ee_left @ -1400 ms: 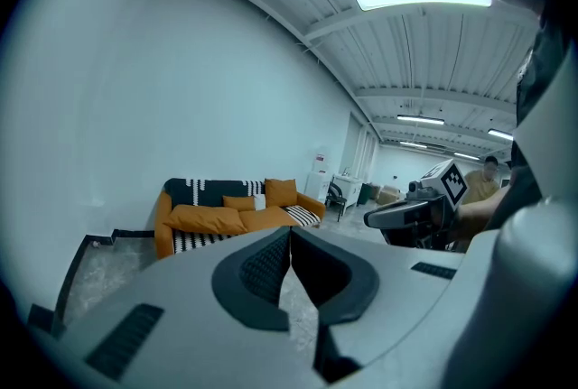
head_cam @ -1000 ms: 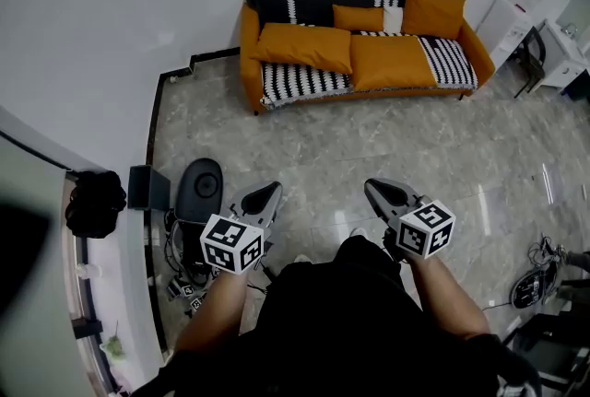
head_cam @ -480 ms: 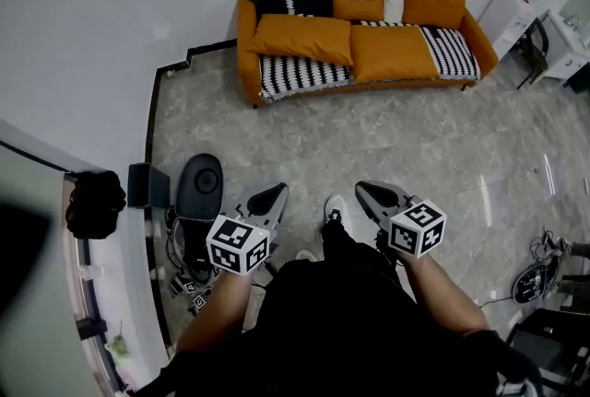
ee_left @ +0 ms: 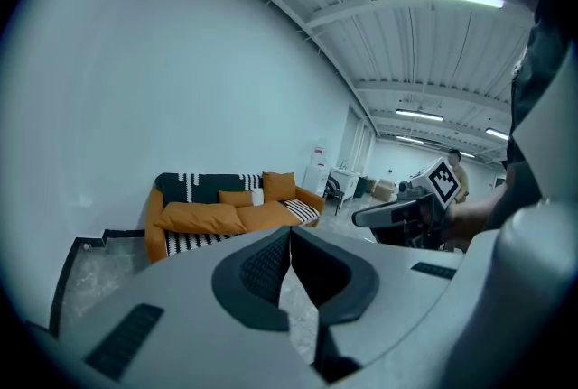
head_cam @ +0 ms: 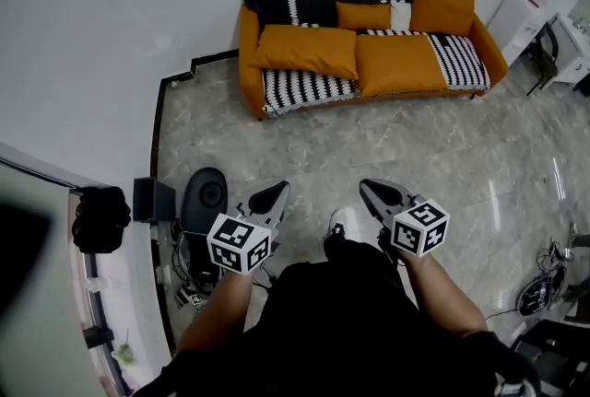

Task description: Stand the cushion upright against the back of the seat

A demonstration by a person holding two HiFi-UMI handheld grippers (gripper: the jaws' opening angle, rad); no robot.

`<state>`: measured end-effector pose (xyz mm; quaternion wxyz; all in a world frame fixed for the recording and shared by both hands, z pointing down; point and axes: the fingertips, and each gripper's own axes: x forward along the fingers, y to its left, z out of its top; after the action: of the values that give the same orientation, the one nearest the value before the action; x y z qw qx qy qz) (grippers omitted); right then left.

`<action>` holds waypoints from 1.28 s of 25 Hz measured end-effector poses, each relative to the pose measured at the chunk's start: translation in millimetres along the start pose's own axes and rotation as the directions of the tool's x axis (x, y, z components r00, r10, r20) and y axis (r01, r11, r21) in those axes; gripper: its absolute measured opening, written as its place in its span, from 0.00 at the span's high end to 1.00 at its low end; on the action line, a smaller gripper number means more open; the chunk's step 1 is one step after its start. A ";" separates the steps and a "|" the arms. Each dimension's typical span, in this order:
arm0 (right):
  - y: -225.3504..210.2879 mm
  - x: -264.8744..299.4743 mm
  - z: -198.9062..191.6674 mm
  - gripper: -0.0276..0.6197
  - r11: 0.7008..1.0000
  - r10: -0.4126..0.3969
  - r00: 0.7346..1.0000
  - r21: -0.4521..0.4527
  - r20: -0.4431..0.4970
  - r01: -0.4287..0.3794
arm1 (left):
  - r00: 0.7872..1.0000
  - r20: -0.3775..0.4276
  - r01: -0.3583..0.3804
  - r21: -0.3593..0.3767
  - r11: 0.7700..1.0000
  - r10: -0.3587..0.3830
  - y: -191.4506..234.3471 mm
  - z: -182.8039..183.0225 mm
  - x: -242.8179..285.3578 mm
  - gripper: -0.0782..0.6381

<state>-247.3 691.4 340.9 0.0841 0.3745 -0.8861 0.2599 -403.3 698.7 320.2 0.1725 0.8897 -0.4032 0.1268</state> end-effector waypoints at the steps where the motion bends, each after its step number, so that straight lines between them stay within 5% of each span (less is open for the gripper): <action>1: -6.8 4.9 7.1 0.90 1.000 0.000 1.000 0.000 0.008 0.000 | 1.000 -0.004 0.000 0.004 1.000 0.000 3.7 3.8 6.3 0.87; 18: -121.0 57.4 92.5 0.90 0.998 0.060 0.998 -0.013 0.021 -0.060 | 0.997 -0.025 -0.067 0.000 0.998 0.067 54.3 68.2 119.3 0.87; 32: -176.2 73.6 100.6 0.90 0.999 0.046 0.999 0.010 -0.016 -0.046 | 0.995 -0.075 -0.064 -0.016 0.998 0.062 71.3 72.1 173.1 0.87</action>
<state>-170.0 490.0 350.6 0.0837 0.3523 -0.8925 0.2688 -340.1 508.7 332.4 0.1915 0.8696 -0.4255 0.1615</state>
